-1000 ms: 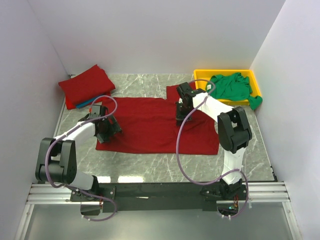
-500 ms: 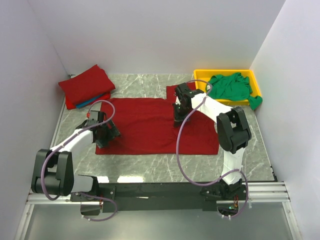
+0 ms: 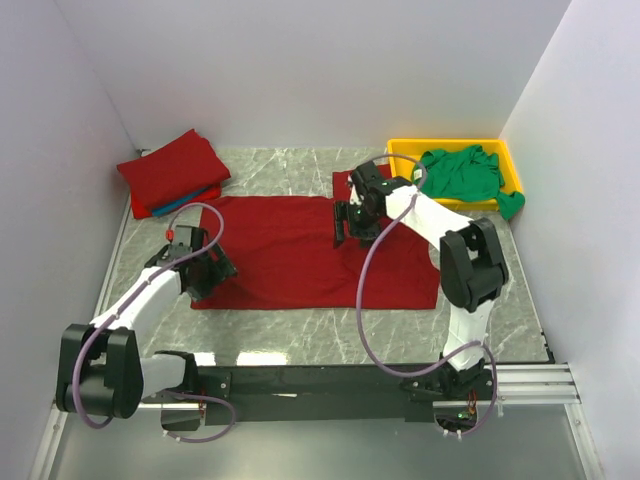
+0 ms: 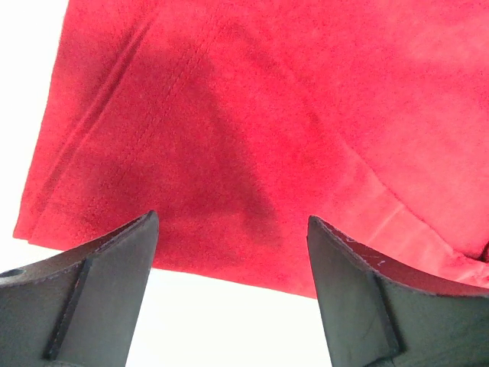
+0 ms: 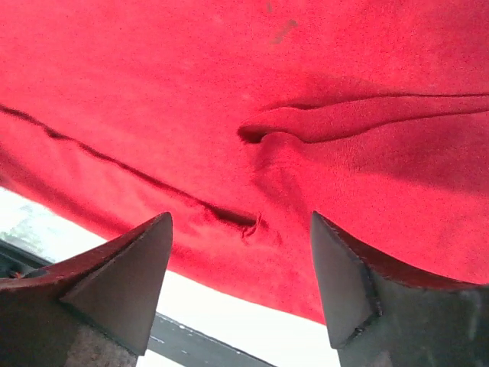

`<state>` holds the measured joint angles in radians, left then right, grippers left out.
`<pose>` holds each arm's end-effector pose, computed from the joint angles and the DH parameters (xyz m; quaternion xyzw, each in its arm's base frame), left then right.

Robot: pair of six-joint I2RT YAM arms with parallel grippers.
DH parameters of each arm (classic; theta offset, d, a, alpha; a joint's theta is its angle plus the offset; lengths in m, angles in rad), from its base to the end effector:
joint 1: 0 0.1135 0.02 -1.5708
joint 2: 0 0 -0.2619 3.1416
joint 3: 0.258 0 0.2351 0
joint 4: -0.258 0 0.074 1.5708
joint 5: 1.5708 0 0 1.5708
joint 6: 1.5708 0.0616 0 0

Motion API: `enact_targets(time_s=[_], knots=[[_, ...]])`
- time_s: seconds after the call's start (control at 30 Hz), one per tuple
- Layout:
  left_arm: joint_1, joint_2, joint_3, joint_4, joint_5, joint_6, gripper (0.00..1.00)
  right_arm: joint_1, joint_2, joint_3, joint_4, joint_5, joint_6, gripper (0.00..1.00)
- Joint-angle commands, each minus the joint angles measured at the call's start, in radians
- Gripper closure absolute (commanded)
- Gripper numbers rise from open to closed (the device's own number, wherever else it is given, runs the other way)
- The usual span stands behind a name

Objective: Fold and stack the t-shirts
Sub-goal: Fold the tshirt

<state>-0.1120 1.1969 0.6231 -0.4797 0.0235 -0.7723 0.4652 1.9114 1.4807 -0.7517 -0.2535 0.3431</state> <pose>0.2134 -0.0255 0.1664 -0.3105 0.9154 -0.1197 0.2263 0.3414 0.1886 0.1963 -0.0837 0.9700 0.1893 0.1272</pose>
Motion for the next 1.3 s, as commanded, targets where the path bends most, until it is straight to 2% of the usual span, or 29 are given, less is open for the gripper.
enact_targets(time_s=[0.0, 0.13, 0.33, 0.57, 0.73, 0.93, 1.27], knots=[[-0.006, -0.033, 0.084, -0.016, -0.063, -0.002, 0.16, -0.002, -0.138, 0.004, 0.037, 0.009, 0.0, 0.2], [-0.034, -0.02, 0.128, 0.012, -0.065, -0.002, 0.15, -0.034, -0.227, -0.098, 0.078, 0.02, 0.025, 0.18], [-0.075, 0.099, 0.164, 0.117, 0.007, -0.034, 0.15, -0.14, -0.307, -0.305, 0.153, 0.026, 0.046, 0.17], [-0.078, 0.246, 0.15, 0.233, 0.096, -0.053, 0.15, -0.2, -0.265, -0.39, 0.207, 0.051, 0.063, 0.17], [-0.078, 0.286, 0.112, 0.236, 0.07, -0.068, 0.14, -0.201, -0.212, -0.415, 0.219, 0.063, 0.082, 0.17], [-0.077, 0.228, -0.005, 0.224, 0.016, -0.108, 0.13, -0.2, -0.187, -0.482, 0.201, 0.048, 0.111, 0.19], [-0.077, -0.04, -0.149, 0.101, -0.076, -0.197, 0.12, -0.2, -0.305, -0.666, 0.138, 0.037, 0.188, 0.2]])
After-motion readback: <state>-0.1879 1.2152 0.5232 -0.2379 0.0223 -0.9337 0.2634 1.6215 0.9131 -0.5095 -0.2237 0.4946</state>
